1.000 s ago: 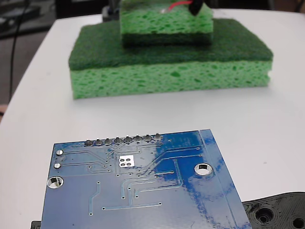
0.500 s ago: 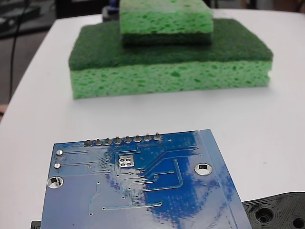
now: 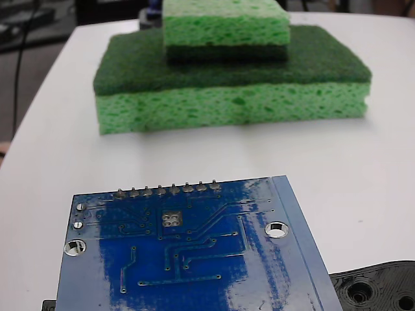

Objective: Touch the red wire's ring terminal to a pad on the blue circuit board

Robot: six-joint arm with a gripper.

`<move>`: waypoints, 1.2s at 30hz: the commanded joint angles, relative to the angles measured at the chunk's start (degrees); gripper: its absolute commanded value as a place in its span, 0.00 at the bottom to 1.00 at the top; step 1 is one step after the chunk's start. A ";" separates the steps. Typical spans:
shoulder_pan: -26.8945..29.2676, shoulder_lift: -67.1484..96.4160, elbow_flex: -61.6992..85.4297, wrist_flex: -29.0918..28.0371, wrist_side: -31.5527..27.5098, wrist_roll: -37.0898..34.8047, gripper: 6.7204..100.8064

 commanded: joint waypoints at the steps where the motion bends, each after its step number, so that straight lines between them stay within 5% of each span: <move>1: 1.58 -2.37 -3.52 1.41 -2.55 -1.93 0.99; 16: 7.65 -9.93 -2.99 -3.78 -13.27 -11.16 0.99; 36: 11.25 -22.68 -11.87 0.88 -19.78 -20.83 0.99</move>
